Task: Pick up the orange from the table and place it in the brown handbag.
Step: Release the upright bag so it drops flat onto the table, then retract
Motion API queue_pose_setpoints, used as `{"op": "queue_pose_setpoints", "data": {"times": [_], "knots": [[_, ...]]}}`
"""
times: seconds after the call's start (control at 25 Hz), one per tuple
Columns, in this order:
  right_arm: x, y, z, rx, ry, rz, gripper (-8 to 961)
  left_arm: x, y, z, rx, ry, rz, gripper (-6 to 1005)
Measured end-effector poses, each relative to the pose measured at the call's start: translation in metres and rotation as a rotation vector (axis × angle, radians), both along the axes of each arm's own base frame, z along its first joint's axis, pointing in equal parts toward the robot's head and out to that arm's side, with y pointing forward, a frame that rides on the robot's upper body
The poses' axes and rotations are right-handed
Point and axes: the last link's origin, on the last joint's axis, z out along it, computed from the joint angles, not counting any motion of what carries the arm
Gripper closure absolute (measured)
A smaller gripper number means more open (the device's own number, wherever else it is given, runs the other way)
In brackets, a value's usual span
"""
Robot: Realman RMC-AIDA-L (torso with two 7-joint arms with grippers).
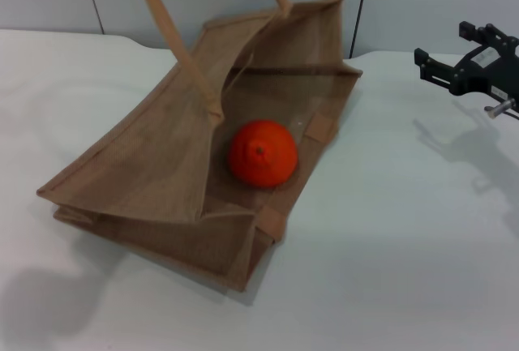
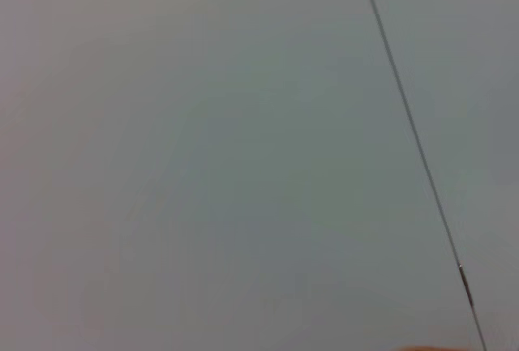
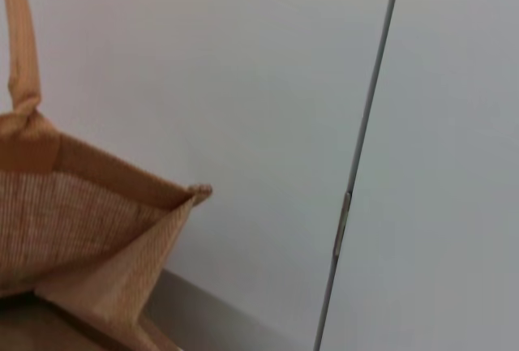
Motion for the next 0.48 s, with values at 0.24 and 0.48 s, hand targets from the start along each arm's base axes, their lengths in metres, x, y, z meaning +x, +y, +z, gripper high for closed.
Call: {"op": "queue_pose_setpoints", "data": {"times": [0.24, 0.48], "knots": [[0.000, 0.000, 0.001, 0.010, 0.013, -0.009, 81, -0.001, 0.004, -0.008, -0.030, -0.062, 0.020, 479], [0.009, -0.002, 0.009, 0.052, 0.054, -0.043, 83, -0.003, 0.009, -0.020, -0.089, -0.137, 0.003, 305]]}}
